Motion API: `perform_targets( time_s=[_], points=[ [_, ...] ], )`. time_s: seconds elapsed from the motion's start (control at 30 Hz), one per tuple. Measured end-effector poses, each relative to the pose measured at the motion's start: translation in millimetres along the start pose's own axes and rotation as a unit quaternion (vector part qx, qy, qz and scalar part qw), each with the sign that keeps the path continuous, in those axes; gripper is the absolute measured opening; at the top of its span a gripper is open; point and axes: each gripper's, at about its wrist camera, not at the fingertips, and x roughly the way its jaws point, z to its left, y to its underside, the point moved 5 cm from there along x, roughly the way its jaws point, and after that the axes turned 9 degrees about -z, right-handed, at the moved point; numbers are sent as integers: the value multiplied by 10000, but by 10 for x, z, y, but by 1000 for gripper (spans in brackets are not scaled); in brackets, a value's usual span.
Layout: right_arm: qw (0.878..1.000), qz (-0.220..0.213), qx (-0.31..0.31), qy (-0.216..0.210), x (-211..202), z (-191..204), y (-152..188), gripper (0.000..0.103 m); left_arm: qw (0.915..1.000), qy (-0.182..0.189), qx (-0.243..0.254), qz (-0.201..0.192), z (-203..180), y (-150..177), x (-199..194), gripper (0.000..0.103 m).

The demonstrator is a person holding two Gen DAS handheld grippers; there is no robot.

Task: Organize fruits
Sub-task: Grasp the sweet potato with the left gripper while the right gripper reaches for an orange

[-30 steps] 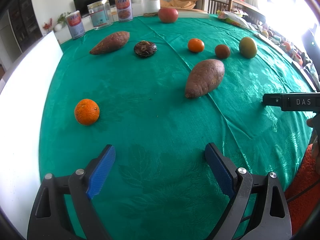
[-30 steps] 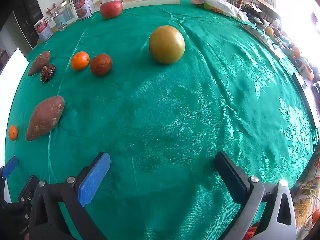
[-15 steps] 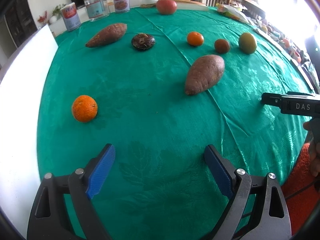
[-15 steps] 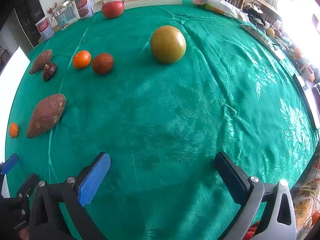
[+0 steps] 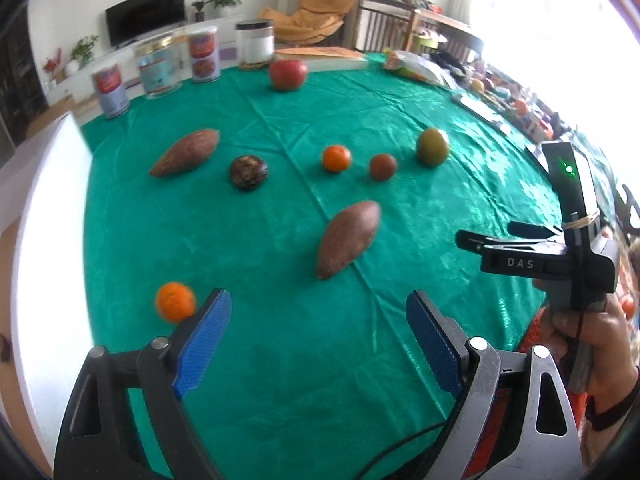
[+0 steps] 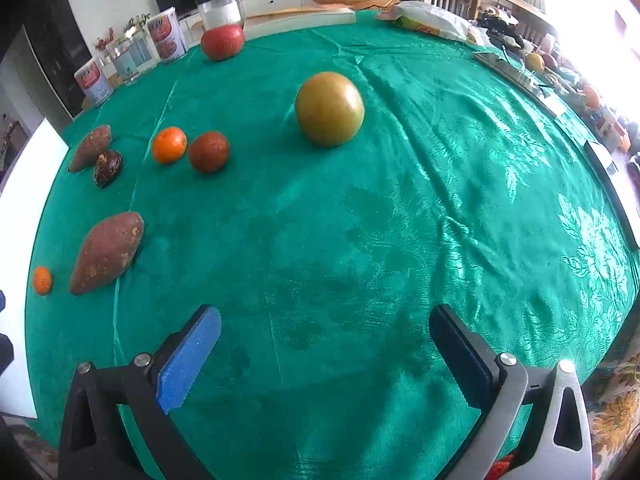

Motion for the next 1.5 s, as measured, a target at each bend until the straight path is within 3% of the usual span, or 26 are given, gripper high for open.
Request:
perform_targets(
  time_s=[0.1, 0.23, 0.37, 0.43, 0.47, 0.5, 0.53, 0.73, 0.8, 0.87, 0.93, 1.0, 1.07, 1.17, 1.23, 1.27, 1.4, 1.5],
  points=[
    [9954, -637, 688, -173, -235, -224, -88, 103, 9981, 50, 594, 156, -278, -143, 360, 91],
    [9692, -1366, 2022, -338, -504, -714, -64, 103, 9950, -254, 897, 364, -341, -208, 812, 89],
    [9357, -1439, 3173, -560, -477, -1112, 2, 103, 9946, -376, 846, 460, -291, -182, 1010, 88],
    [9265, -1439, 3425, -600, -465, -1186, -2, 103, 9950, -396, 820, 422, -284, -166, 1038, 86],
    [9254, -1452, 3449, -601, -464, -1191, -16, 103, 9953, -376, 809, 388, -284, -158, 1036, 80],
    [9265, -1465, 3416, -595, -464, -1180, -31, 103, 9956, -322, 795, 388, -288, -144, 1038, 56],
    [9290, -1483, 3339, -586, -468, -1147, -53, 103, 9952, -383, 803, 396, -278, -130, 1042, 45],
    [9512, -1666, 2542, -522, -580, -919, -130, 103, 9997, -137, 103, 197, -180, -11, 812, 44],
    [9611, -1618, 2124, -700, -575, -760, -175, 103, 9998, -6, -125, 138, -138, 69, 633, 44],
    [9756, -1241, 1443, -1091, -473, -445, -233, 103, 9995, 97, -281, 92, -92, 150, 444, 44],
    [9841, -996, 650, -1322, -410, -92, -286, 92, 9991, 165, -389, 22, -34, 220, 253, 44],
    [9893, -950, -62, -1105, -378, 124, -388, 81, 9988, 179, -452, -59, 29, 270, 79, 44],
    [9902, -1013, 139, -949, -345, 22, -574, 78, 9984, 165, -523, -122, 105, 323, -67, 44],
    [9919, -375, 721, -975, -10, -235, -832, 74, 9974, 106, -684, -201, 229, 397, -220, 44],
    [9941, -144, 617, -884, 136, -237, -966, 62, 9965, 88, -796, -241, 289, 428, -268, 44],
    [9946, -104, 500, -901, 145, -172, -1012, 62, 9959, 86, -861, -261, 322, 437, -287, 44],
    [9817, 318, -154, -1871, 190, 548, -1061, 62, 9940, 93, -1038, -334, 384, 450, -344, 44],
    [9759, 508, -808, -1964, 362, 1131, -1059, 60, 9933, 133, -1074, -399, 396, 415, -404, 44]
  ],
)
